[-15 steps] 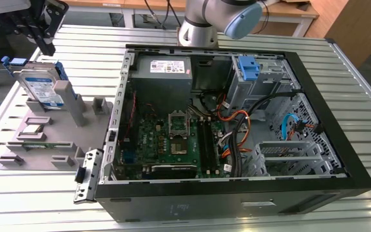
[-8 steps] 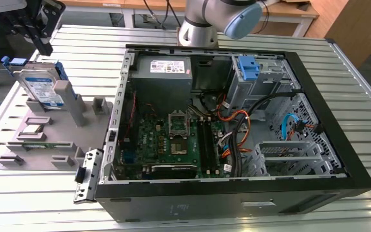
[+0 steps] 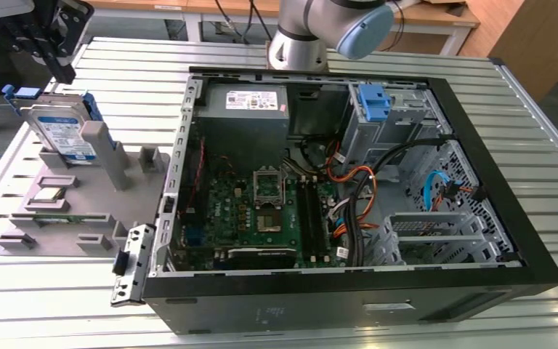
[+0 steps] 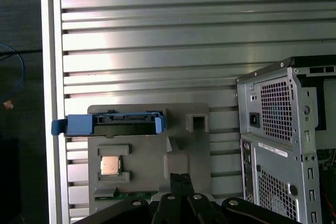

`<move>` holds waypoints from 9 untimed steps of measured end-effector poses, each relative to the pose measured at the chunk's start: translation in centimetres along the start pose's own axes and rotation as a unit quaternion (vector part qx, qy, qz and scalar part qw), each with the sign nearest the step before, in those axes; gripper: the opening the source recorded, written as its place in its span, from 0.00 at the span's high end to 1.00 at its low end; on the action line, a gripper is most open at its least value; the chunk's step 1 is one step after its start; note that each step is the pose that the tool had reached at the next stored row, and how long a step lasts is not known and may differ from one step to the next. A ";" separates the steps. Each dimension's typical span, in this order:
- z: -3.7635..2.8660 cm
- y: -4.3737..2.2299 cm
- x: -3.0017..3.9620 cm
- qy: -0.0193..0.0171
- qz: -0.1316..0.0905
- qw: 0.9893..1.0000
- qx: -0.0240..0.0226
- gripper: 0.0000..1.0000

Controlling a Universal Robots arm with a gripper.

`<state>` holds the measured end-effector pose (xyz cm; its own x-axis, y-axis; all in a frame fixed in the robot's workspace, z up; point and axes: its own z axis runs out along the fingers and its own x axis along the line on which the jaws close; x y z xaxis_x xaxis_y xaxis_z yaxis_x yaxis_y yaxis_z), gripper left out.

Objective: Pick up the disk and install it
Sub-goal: 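Reach for the disk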

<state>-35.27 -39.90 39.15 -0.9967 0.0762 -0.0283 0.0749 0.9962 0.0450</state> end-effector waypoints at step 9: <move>0.00 -0.01 0.15 0.000 0.000 1.000 0.000 0.90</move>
<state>-35.42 -39.89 39.15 -0.9967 0.0762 -0.0284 0.0749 0.9962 0.0451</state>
